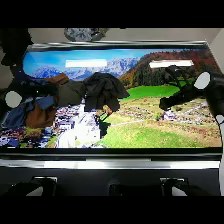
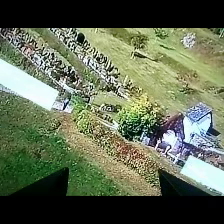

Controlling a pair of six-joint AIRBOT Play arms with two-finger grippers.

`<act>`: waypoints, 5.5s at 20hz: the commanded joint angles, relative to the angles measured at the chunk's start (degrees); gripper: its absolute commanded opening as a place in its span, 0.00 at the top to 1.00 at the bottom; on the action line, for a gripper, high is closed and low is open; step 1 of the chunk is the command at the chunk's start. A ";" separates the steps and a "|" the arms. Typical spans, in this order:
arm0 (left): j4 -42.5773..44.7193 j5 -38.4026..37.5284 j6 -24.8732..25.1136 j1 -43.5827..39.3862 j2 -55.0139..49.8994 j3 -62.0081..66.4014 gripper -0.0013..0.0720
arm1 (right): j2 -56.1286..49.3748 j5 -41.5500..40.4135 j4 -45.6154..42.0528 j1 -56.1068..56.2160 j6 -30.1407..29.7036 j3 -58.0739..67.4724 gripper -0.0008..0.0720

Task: Fold the shirts.

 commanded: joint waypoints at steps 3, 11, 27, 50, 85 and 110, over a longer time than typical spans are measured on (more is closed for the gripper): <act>-0.50 18.08 -2.01 -0.02 0.02 -0.04 0.28 | -0.11 -10.67 0.15 0.04 -1.38 0.00 0.06; -6.10 1.81 4.79 0.00 -13.68 15.93 0.24 | -7.67 -16.59 11.85 0.04 -4.57 0.02 0.06; -25.88 -43.74 21.31 -0.28 -47.84 39.30 0.00 | -12.52 -7.02 17.94 0.04 -7.50 0.00 0.07; -26.80 -25.31 24.28 -2.73 -47.69 30.69 0.95 | -28.46 -11.06 45.33 0.15 -13.20 4.46 0.08; -26.49 -24.13 30.23 -2.45 -39.17 31.28 0.95 | -46.36 3.85 56.26 5.40 -16.94 21.00 0.93; -9.66 -18.51 10.84 1.31 10.99 46.82 0.95 | 25.51 -1.09 8.98 -13.79 -13.42 30.77 0.93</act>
